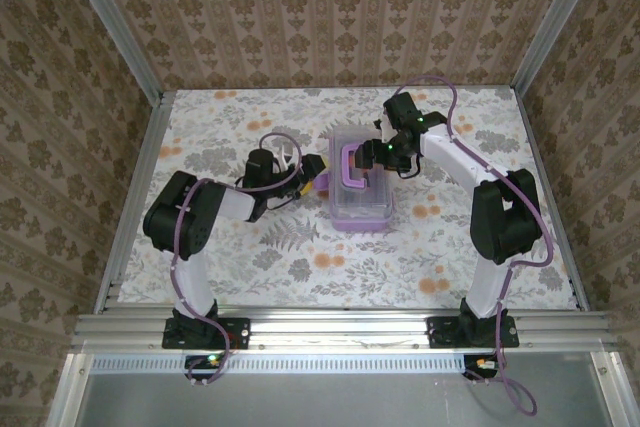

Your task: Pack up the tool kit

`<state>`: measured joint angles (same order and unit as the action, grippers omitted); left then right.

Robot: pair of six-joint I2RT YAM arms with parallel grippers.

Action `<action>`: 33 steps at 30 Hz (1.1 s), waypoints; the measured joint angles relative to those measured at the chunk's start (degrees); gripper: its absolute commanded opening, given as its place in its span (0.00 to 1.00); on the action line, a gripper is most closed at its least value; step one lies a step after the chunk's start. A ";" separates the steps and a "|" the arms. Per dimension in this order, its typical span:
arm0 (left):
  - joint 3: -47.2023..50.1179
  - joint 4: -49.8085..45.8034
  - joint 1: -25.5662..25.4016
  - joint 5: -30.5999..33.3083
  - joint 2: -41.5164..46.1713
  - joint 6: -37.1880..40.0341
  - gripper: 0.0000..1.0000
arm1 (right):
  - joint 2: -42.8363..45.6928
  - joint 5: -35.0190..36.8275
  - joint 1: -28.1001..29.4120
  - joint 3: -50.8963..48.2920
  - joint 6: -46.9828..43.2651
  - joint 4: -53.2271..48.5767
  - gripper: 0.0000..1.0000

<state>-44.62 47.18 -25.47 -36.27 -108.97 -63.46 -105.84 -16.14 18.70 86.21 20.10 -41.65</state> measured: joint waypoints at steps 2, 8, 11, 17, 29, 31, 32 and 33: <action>-0.46 0.04 0.00 0.00 0.00 -0.15 1.00 | -0.02 0.17 0.00 0.02 -0.11 0.00 1.00; -1.05 1.81 0.00 0.00 0.00 -1.53 1.00 | -0.94 0.79 0.24 0.39 -0.46 -0.09 1.00; -1.11 2.47 0.00 0.00 0.04 -2.19 1.00 | -0.96 0.83 0.31 0.44 -0.46 -0.28 1.00; -1.22 4.13 0.00 0.00 0.09 -3.85 1.00 | -0.96 0.90 0.31 0.44 -0.63 -0.37 1.00; -1.79 5.16 -0.09 0.00 3.48 -5.20 1.00 | -0.96 0.92 0.31 0.44 -0.63 -0.37 1.00; -2.12 5.27 -0.57 0.02 3.72 -5.33 1.00 | -0.96 0.92 0.31 0.44 -0.66 -0.37 1.00; -2.32 5.33 -1.07 0.02 3.72 -5.38 1.00 | -0.96 0.92 0.31 0.44 -0.66 -0.37 1.00; -2.40 5.38 -1.55 0.02 3.72 -5.40 1.00 | -0.96 0.92 0.31 0.44 -0.63 -0.37 1.00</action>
<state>-47.03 52.56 -27.03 -36.25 -105.25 -68.86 -106.80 -15.22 19.00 86.65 19.46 -42.02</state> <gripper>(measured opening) 0.999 0.999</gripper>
